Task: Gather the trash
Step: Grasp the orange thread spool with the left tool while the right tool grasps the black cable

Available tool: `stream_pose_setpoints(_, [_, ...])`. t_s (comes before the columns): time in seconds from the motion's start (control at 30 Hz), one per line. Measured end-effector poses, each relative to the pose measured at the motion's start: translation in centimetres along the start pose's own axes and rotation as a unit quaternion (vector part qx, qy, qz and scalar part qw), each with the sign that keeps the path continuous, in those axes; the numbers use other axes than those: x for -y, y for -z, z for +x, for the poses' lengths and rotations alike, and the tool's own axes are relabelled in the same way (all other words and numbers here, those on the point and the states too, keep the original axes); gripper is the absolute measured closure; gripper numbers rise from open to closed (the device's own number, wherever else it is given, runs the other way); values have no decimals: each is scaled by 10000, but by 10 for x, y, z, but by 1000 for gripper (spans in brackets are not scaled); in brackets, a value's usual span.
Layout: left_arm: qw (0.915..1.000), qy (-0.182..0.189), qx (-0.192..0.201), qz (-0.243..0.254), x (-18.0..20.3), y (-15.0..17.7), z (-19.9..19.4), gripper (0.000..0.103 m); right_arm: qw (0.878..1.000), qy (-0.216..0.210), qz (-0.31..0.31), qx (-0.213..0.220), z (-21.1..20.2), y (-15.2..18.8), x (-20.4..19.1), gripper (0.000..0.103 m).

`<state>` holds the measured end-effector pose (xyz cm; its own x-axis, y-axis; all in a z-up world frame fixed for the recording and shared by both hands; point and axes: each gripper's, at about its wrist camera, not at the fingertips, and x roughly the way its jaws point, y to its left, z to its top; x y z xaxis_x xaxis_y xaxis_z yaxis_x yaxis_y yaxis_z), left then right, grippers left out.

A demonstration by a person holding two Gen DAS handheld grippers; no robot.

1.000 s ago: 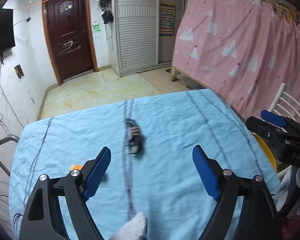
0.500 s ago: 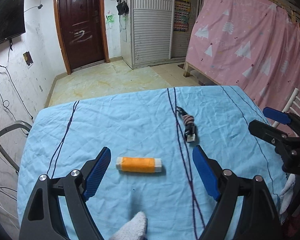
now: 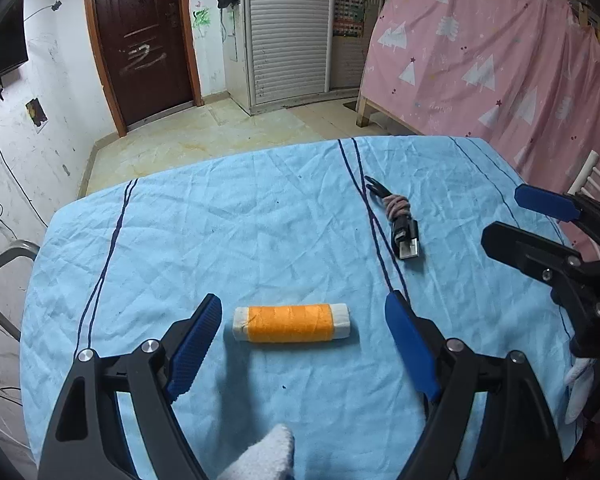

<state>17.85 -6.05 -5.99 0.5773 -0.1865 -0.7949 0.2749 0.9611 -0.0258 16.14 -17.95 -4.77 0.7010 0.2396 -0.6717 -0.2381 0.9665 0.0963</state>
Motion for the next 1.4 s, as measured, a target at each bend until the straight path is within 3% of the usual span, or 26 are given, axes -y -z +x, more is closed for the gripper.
stream_pose_setpoints(0.4, [9998,169,-34,-49,-4,2,9,29,9997,-78,-156,-143,24,-10,-18,10])
stream_pose_setpoints(0.6, [10000,81,30,-15,-2,3,6,54,9996,-88,-166,-205,32,-16,-22,10])
stream_pose_setpoints(1.07, [9997,214,64,-117,-13,6,1,55,9972,99,-366,-649,65,-26,-35,10])
stream_pose_setpoints(1.1, [9997,216,64,-119,-13,6,1,55,9969,92,-373,-693,67,-26,-35,12])
stream_pose_setpoints(1.17, [9997,221,64,-124,-13,6,1,55,9959,94,-397,-809,74,-26,-39,31])
stream_pose_setpoints(1.4, [9996,245,63,-136,-14,6,1,55,9952,187,-414,-868,78,-24,-39,45])
